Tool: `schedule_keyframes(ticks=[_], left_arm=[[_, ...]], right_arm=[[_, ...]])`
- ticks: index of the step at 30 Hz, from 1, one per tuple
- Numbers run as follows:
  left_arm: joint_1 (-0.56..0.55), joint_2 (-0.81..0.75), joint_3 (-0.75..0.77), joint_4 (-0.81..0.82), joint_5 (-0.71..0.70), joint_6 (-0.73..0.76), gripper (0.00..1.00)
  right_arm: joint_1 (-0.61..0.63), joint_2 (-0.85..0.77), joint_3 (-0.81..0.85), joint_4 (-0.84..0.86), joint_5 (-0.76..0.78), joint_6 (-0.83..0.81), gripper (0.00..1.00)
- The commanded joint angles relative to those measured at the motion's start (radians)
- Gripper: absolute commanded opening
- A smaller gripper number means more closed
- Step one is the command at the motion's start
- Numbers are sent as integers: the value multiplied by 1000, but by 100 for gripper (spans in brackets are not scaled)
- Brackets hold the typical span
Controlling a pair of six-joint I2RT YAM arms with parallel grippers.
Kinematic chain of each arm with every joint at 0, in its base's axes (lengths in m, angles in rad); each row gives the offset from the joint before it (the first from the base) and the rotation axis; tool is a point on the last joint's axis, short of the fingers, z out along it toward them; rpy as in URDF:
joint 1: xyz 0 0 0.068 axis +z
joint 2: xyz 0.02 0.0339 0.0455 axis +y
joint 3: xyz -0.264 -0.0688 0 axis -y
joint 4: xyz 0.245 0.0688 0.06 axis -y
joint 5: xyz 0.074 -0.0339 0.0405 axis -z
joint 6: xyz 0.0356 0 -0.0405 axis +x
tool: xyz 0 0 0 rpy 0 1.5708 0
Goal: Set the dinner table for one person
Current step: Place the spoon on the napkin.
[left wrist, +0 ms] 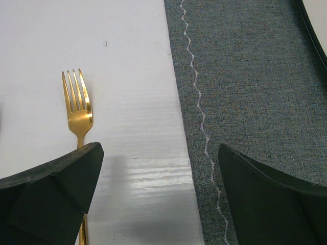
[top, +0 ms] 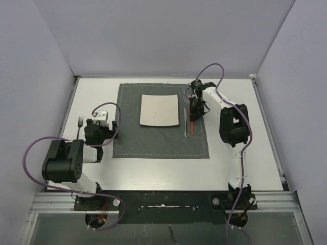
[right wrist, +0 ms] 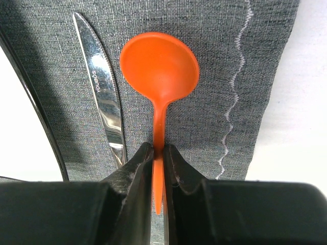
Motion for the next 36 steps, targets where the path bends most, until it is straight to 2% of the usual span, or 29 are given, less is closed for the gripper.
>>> schedule_keyframes(ticks=[1,10,36], left_arm=[[2,17,25,39,-4,-10,98],[2,17,26,39,-4,-10,98],[2,17,26,39,-4,-10,98]], right_arm=[[16,-1,26,-25,21,3,0],[24,0,35,-38,43,3,0],[27,8,77,-73,86,-7,18]])
